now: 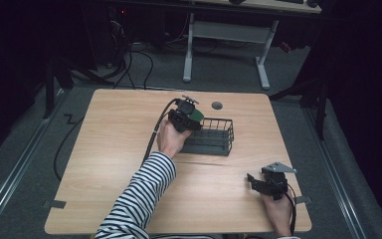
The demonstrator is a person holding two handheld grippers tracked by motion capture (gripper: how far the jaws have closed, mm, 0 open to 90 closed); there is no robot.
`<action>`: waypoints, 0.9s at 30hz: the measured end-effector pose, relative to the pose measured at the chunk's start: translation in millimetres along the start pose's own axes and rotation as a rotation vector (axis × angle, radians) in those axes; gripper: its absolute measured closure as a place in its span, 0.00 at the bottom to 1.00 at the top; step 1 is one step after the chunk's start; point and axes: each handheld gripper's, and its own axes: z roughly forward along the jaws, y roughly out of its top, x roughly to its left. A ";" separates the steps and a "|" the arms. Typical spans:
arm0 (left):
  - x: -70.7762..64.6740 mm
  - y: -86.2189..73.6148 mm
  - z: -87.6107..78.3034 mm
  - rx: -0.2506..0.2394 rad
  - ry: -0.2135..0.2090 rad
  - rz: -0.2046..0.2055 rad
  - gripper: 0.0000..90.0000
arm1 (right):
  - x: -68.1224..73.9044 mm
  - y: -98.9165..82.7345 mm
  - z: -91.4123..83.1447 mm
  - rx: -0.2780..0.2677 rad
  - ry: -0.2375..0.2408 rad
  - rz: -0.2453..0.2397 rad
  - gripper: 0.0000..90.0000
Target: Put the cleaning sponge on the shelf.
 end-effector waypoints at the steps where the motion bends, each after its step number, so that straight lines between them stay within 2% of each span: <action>1: 0.9 -0.6 0.7 0.008 -0.007 -0.001 0.33 | 0.1 0.0 0.0 0.001 0.000 0.002 0.37; 6: 3.0 -3.7 0.3 0.032 -0.029 -0.006 0.30 | 0.0 0.0 0.0 0.000 0.000 -0.001 0.37; 14: 5.9 -9.1 -3.5 0.041 -0.060 -0.013 0.36 | 0.0 0.0 0.1 0.000 0.000 -0.001 0.37; 16: 7.4 -10.6 -5.7 0.029 -0.055 -0.018 0.34 | 0.1 0.0 0.0 0.000 -0.001 0.001 0.37; 19: 10.8 -14.0 -13.2 0.006 -0.073 -0.030 0.29 | 0.1 0.0 0.0 0.000 0.000 0.001 0.37; 24: 22.5 -30.5 -39.4 -0.058 -0.095 -0.039 0.26 | 0.1 0.0 0.0 0.000 -0.001 0.001 0.37; 27: 35.5 -46.7 -57.4 -0.094 -0.092 -0.052 0.26 | 0.1 0.0 0.1 0.000 -0.002 -0.001 0.38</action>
